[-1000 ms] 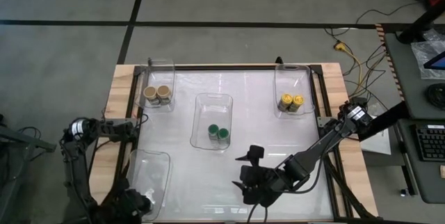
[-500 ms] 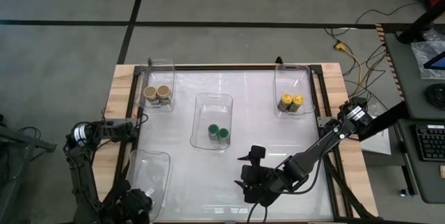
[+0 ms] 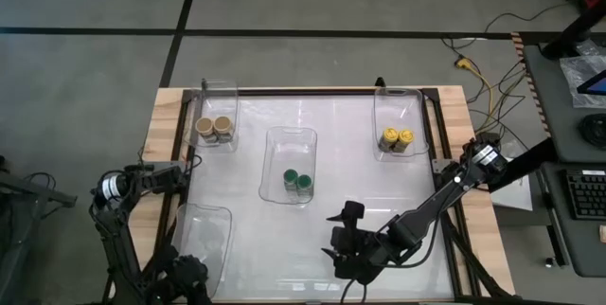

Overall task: Sort spices by type
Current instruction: Put the black seasoning bottle into the bottom left transparent bin, then return to Home Position

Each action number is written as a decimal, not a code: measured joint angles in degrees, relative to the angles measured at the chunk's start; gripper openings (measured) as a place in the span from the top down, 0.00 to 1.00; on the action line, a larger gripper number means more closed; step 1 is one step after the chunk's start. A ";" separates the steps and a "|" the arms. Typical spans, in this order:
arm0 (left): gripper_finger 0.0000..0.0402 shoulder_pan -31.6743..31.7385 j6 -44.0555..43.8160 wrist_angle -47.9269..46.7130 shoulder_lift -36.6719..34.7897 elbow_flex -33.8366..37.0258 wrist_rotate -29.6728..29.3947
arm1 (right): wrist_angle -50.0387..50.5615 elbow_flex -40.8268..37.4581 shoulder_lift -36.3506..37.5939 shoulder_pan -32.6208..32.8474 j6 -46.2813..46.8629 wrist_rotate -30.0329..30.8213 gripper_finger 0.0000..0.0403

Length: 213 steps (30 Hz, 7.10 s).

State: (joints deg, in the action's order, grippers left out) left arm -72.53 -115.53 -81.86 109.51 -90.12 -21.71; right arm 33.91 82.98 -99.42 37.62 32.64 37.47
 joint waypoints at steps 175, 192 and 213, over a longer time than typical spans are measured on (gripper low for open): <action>1.00 34.60 88.69 64.41 -38.52 40.34 -16.22 | -47.15 -9.49 -11.52 -16.84 -42.68 -13.28 0.09; 1.00 58.89 110.62 91.49 -63.32 66.60 1.85 | -46.12 -37.87 24.21 -27.54 -37.89 -13.46 0.09; 1.00 77.91 114.87 100.02 -72.41 76.80 20.32 | -46.71 -58.55 65.90 -37.26 -39.99 -32.94 0.17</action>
State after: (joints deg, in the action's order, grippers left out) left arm 5.38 -0.66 18.16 37.10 -13.32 -1.39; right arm -12.80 24.43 -33.51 0.36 -7.35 4.53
